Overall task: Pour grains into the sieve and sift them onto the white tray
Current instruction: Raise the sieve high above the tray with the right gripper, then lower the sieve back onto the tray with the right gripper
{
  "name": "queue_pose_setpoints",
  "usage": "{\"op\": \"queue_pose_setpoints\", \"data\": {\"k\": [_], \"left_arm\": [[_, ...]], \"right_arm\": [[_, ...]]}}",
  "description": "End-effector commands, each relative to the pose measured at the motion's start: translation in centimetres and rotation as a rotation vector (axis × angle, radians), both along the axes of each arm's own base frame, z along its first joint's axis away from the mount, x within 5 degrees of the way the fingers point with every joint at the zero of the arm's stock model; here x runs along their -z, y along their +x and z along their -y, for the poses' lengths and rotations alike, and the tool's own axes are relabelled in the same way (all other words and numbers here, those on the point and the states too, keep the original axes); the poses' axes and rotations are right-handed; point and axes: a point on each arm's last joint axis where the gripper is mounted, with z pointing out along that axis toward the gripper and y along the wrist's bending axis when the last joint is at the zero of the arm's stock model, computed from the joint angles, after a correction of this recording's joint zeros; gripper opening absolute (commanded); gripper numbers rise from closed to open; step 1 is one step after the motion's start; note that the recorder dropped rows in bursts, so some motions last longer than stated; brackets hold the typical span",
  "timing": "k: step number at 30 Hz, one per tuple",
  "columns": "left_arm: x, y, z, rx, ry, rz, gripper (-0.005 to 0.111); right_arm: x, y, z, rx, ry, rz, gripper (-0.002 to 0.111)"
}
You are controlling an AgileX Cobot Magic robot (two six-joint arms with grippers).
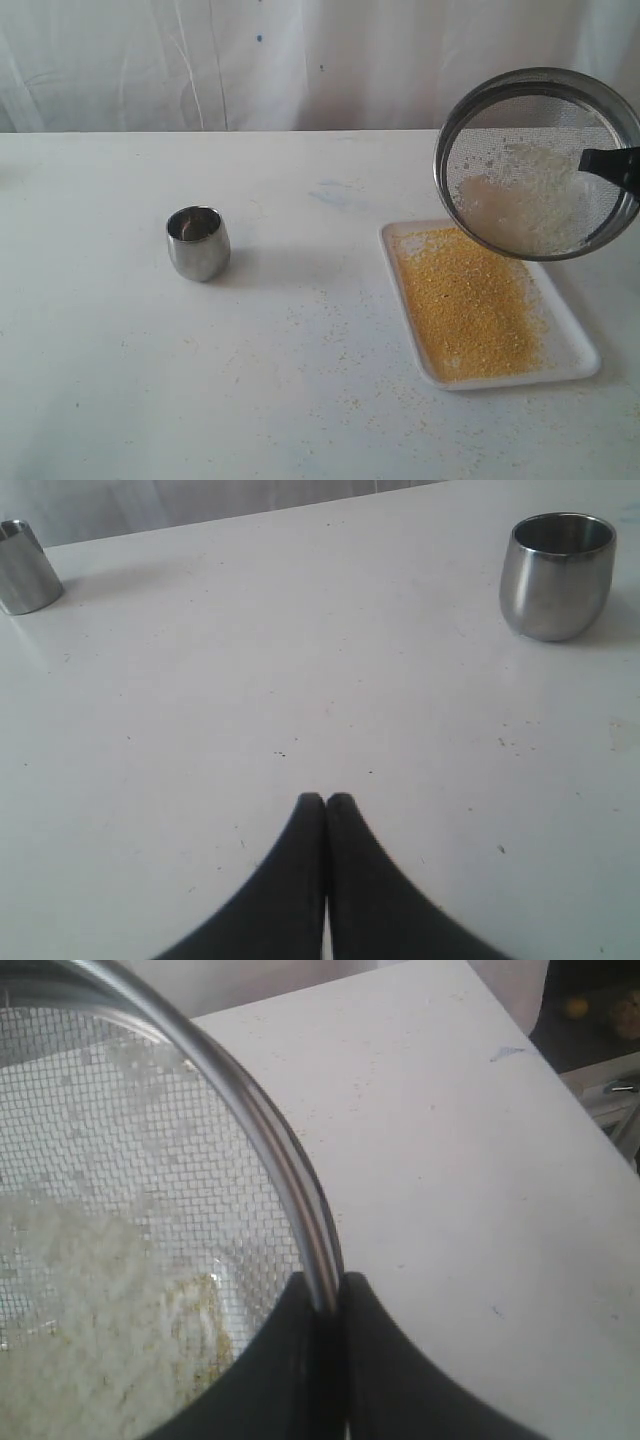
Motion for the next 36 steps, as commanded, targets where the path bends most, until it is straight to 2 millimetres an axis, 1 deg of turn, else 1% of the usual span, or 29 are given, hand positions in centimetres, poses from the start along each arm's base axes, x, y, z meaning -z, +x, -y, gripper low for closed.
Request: {"op": "queue_pose_setpoints", "data": {"k": [1, 15, 19, 20, 22, 26, 28, 30, 32, 33, 34, 36], "left_arm": [[0.1, 0.0, 0.1, 0.005, -0.009, -0.004, 0.0], [0.1, 0.0, 0.1, 0.005, -0.009, -0.004, 0.0], [0.1, 0.0, 0.1, 0.005, -0.009, -0.004, 0.0], [0.1, 0.0, 0.1, 0.005, -0.009, -0.004, 0.0], [0.1, 0.0, 0.1, 0.005, -0.009, -0.004, 0.0], [0.1, 0.0, 0.1, 0.005, -0.009, -0.004, 0.0], [0.1, 0.0, 0.1, 0.005, -0.009, -0.004, 0.0], [0.1, 0.0, 0.1, 0.005, -0.009, -0.004, 0.0], [0.1, 0.0, 0.1, 0.005, -0.009, -0.004, 0.0], [0.1, 0.0, 0.1, 0.005, -0.009, -0.004, 0.0], [0.1, 0.0, 0.1, 0.005, -0.009, -0.004, 0.0], [0.1, 0.0, 0.1, 0.005, -0.009, -0.004, 0.0]], "right_arm": [[-0.7, 0.1, 0.2, 0.023, -0.009, 0.055, 0.0], [-0.6, 0.0, 0.2, 0.018, -0.005, 0.043, 0.0], [-0.4, 0.1, 0.1, 0.03, 0.037, 0.023, 0.0], [-0.3, 0.2, -0.1, 0.024, 0.059, -0.003, 0.0], [0.3, 0.8, -0.6, -0.018, 0.109, -0.113, 0.0], [1.0, 3.5, -1.4, -0.117, 0.187, -0.316, 0.0], [0.9, 5.0, -1.3, -0.138, 0.236, -0.393, 0.0], [1.3, 5.8, -1.6, -0.183, 0.296, -0.528, 0.0], [1.9, 5.2, -2.1, -0.261, 0.324, -0.7, 0.0], [2.0, 4.6, -2.2, -0.29, 0.326, -0.782, 0.0], [2.1, 4.1, -2.2, -0.306, 0.316, -0.834, 0.0], [2.0, 3.9, -1.9, -0.305, 0.27, -0.842, 0.0]]}}
